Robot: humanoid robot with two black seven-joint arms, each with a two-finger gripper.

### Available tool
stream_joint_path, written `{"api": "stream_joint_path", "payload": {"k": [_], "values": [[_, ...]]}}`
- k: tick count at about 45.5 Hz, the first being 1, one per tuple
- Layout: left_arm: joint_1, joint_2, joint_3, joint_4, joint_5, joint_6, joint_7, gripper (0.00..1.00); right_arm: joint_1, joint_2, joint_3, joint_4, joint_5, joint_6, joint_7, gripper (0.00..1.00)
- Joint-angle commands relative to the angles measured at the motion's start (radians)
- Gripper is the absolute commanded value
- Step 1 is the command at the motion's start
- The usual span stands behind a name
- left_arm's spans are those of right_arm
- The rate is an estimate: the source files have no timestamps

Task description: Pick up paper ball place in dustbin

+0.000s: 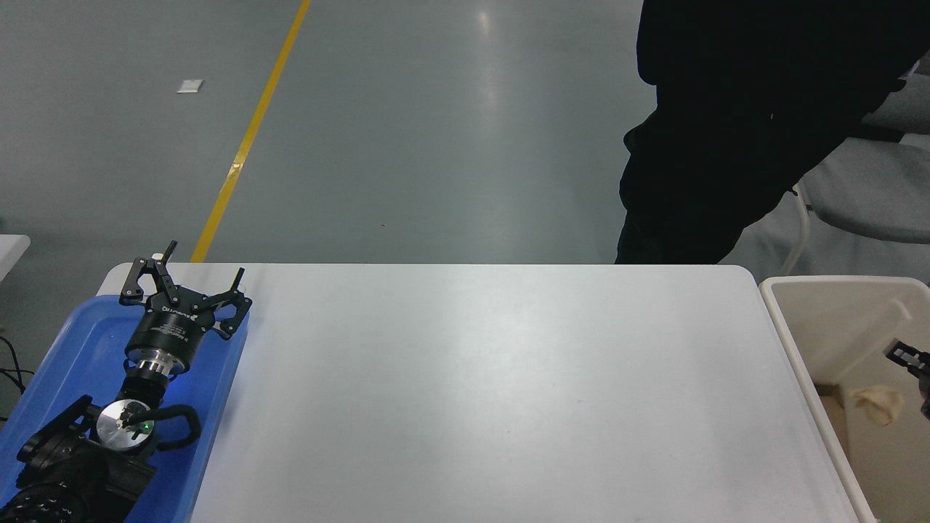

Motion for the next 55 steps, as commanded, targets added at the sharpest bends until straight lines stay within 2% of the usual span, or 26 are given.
{"api": "stream_joint_path", "payload": {"k": [1, 8, 13, 14, 23, 33, 43, 48, 55], "values": [[0.000, 0.000, 0.000, 0.000, 0.001, 0.000, 0.000, 0.99, -0.001, 0.000, 0.005, 0.002, 0.000, -0.022, 0.000, 0.75], [0.000, 0.000, 0.000, 0.000, 0.000, 0.000, 0.000, 0.99, 0.018, -0.009, 0.006, 0.025, 0.002, -0.021, 0.001, 0.81], [0.000, 0.000, 0.000, 0.000, 0.000, 0.000, 0.000, 0.99, 0.119, -0.044, -0.008, 0.135, 0.000, -0.016, 0.001, 0.99], [0.000, 0.000, 0.000, 0.000, 0.001, 0.000, 0.000, 0.99, 0.143, -0.061, -0.012, 0.161, 0.000, -0.013, 0.001, 1.00], [0.000, 0.000, 0.000, 0.000, 0.001, 0.000, 0.000, 0.99, 0.349, -0.174, -0.110, 0.428, 0.000, -0.004, 0.001, 1.00], [-0.002, 0.000, 0.001, 0.000, 0.001, 0.000, 0.002, 0.99, 0.712, -0.194, -0.475, 0.831, 0.000, -0.002, 0.001, 1.00], [-0.002, 0.000, 0.003, 0.000, 0.001, 0.000, 0.002, 0.99, 0.975, -0.219, -0.580, 1.095, 0.000, 0.039, 0.004, 1.00], [-0.002, 0.000, 0.003, 0.000, 0.001, 0.000, 0.002, 0.99, 1.103, -0.202, -0.630, 1.168, 0.000, 0.142, 0.004, 1.00], [-0.002, 0.000, 0.003, 0.000, 0.001, 0.000, 0.002, 0.99, 1.255, -0.139, -0.653, 1.192, 0.000, 0.416, 0.003, 1.00]]}}
